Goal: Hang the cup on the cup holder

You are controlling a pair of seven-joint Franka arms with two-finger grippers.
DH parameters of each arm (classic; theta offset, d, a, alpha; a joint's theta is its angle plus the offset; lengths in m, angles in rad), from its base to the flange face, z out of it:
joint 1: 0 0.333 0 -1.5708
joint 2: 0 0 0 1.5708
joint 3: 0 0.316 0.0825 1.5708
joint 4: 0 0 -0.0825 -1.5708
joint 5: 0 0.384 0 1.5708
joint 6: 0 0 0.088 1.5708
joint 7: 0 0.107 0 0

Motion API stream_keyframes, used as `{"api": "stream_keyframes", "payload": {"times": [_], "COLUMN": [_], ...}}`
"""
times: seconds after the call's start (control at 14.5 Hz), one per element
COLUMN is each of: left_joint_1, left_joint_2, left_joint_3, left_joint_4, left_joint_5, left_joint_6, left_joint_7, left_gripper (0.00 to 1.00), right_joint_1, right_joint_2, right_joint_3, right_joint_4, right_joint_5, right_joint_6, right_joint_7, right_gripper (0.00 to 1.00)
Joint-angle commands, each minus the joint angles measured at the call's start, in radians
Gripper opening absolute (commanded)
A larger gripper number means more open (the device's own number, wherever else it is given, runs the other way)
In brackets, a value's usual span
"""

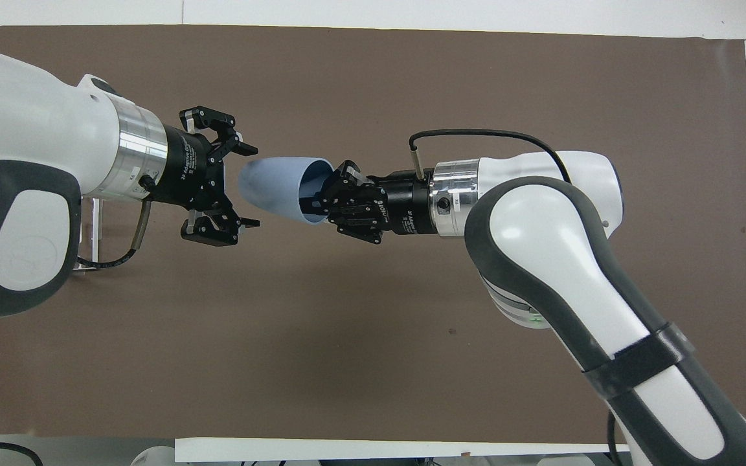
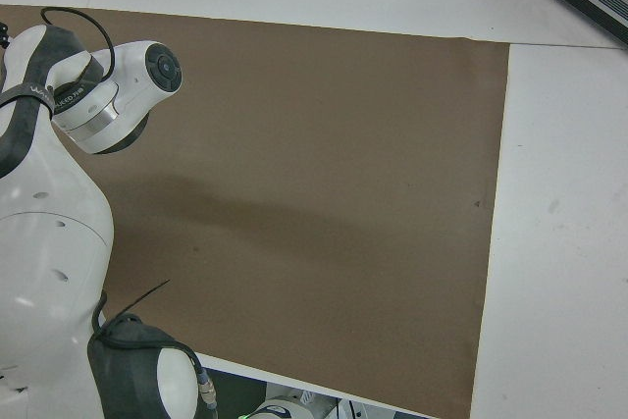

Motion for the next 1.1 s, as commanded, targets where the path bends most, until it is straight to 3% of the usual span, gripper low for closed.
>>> {"api": "stream_keyframes", "payload": {"times": [0.0,0.14,0.28,0.48,0.55,0.69,0.76,0.83,0.9,1.03], "left_joint_1": [-0.018,-0.018,-0.038,-0.06,-0.058,-0.058,-0.055,-0.054,-0.052,-0.046], "left_joint_2": [-0.004,-0.004,-0.004,-0.004,-0.004,-0.002,-0.002,-0.002,-0.002,-0.002], "left_joint_3": [0.012,0.01,0.012,0.012,0.012,0.012,0.012,0.012,0.012,0.014], "left_joint_4": [-0.009,-0.008,-0.008,-0.006,-0.006,-0.005,-0.005,-0.003,-0.003,-0.003], "left_joint_5": [-0.017,-0.017,-0.017,-0.015,-0.015,-0.015,-0.015,-0.015,-0.015,-0.015], "left_joint_6": [0.023,0.017,0.016,0.023,0.025,0.025,0.023,0.022,0.022,0.019], "left_joint_7": [0.039,0.076,0.163,0.243,0.245,0.245,0.245,0.245,0.243,0.242], "left_gripper": [0.95,0.76,0.45,0.08,0.0,0.0,0.0,0.0,0.0,0.0], "right_joint_1": [-0.001,-0.001,-0.001,-0.001,-0.001,-0.001,-0.001,-0.001,-0.001,-0.022], "right_joint_2": [0.004,0.004,0.004,0.002,0.002,0.002,0.002,0.001,-0.001,-0.004], "right_joint_3": [-0.001,-0.001,-0.001,-0.001,-0.001,-0.001,-0.001,-0.001,-0.001,-0.007], "right_joint_4": [0.009,0.009,0.009,0.008,0.008,0.008,0.008,0.008,0.008,0.006], "right_joint_5": [-0.015,-0.015,-0.015,-0.017,-0.017,-0.017,-0.015,-0.015,-0.017,-0.045], "right_joint_6": [-0.01,-0.01,-0.011,-0.01,-0.01,-0.01,-0.01,-0.01,-0.017,-0.11], "right_joint_7": [0.013,0.013,0.014,0.014,0.014,0.016,0.017,0.019,0.024,0.027], "right_gripper": [0.0,0.0,0.0,0.0,0.0,0.0,0.15,0.73,0.98,1.0]}}
